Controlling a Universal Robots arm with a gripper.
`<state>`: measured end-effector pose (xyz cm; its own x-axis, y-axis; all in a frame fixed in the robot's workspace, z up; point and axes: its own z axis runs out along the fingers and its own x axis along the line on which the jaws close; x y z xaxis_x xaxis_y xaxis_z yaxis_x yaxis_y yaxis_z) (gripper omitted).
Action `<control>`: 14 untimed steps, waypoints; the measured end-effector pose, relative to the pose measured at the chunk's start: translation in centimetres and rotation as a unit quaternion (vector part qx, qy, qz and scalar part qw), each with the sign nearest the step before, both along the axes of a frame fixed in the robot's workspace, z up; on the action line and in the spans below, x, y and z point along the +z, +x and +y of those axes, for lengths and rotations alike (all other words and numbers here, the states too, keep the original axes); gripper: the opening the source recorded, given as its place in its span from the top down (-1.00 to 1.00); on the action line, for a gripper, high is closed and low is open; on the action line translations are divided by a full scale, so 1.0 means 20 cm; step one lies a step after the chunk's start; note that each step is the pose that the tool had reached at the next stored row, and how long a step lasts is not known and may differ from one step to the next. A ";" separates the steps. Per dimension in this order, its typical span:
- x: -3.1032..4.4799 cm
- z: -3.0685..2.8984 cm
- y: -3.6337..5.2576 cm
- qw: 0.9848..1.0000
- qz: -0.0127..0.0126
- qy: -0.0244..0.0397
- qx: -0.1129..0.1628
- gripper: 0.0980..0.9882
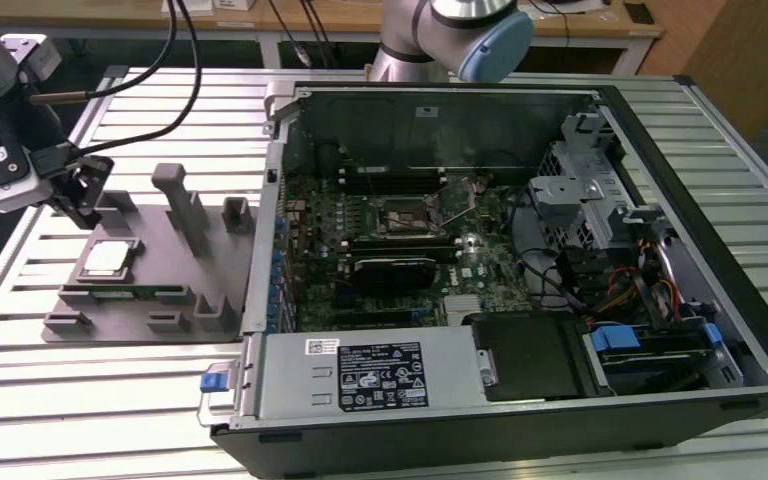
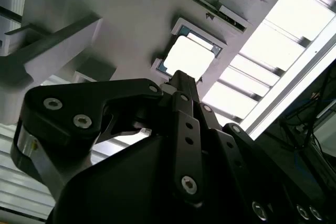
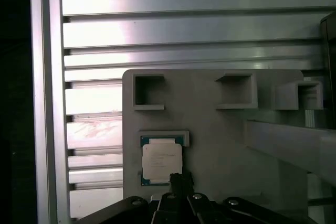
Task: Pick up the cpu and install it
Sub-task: 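Pick up the cpu and move it towards the insertion slot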
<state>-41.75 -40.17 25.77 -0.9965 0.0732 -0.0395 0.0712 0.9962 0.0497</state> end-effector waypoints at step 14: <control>-0.072 0.000 -0.003 1.000 0.000 0.000 0.000 0.98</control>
